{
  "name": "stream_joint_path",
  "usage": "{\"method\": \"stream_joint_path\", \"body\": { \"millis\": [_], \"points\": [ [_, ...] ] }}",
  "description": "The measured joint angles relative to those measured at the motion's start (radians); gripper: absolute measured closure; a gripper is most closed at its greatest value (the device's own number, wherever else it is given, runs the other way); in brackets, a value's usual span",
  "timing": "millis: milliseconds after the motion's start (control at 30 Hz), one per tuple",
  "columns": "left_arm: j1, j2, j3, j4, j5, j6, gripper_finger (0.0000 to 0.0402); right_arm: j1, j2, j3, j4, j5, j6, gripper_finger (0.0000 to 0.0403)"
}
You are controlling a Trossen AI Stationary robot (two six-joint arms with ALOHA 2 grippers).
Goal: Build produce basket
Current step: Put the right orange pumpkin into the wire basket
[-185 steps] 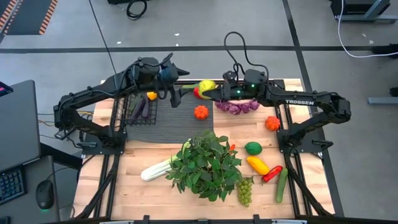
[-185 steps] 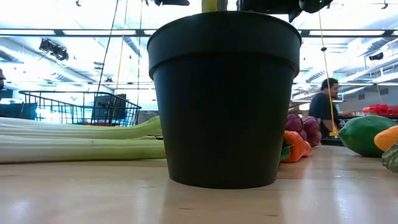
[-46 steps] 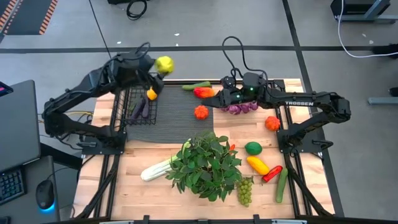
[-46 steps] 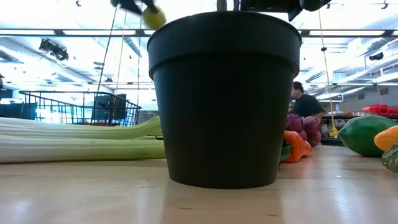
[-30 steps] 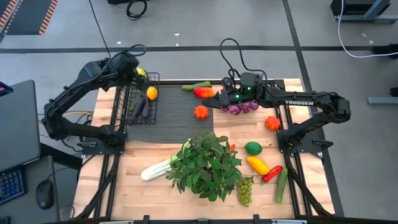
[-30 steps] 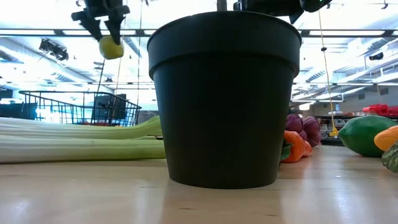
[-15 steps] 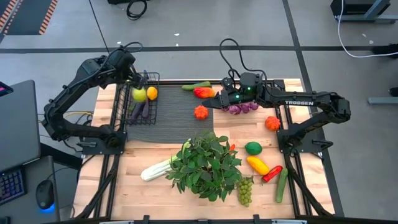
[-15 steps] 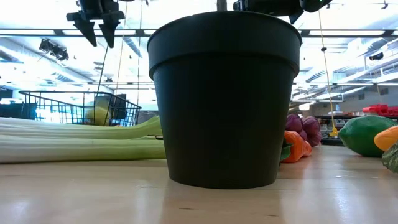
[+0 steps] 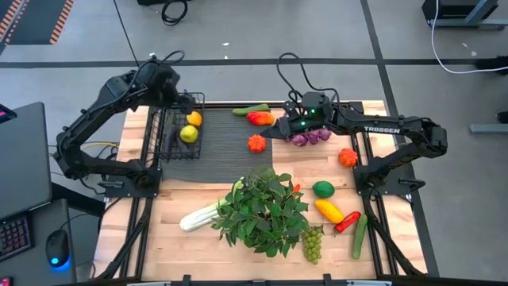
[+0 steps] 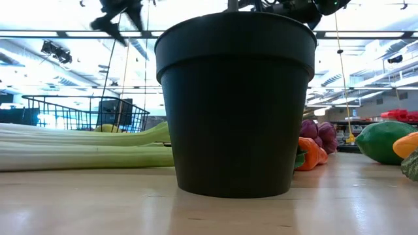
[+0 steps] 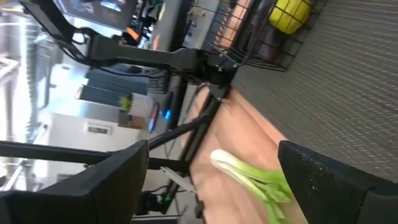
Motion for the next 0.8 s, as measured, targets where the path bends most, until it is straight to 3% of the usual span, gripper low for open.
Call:
{"method": "stream_joint_path", "body": {
  "millis": [200,400,567,800],
  "points": [
    [-0.071,0.0,0.0,0.242,0.211,-0.053,0.0047,-0.025,0.0,0.0,-0.015,-0.001,-0.092,0.004],
    [-0.171,0.0,0.0,0.383,0.228,-0.091,0.0047,-0.072,-0.001,0.0,-0.051,-0.002,-0.167,0.004],
    [-0.25,0.0,0.0,0.403,0.243,-0.101,0.0047,-0.125,-0.003,0.001,-0.2,0.017,-0.255,0.0046],
    [-0.353,0.0,0.0,0.402,0.255,-0.101,0.0047,-0.16,-0.003,0.001,-0.446,0.129,-0.414,0.0055]
  ]
}}
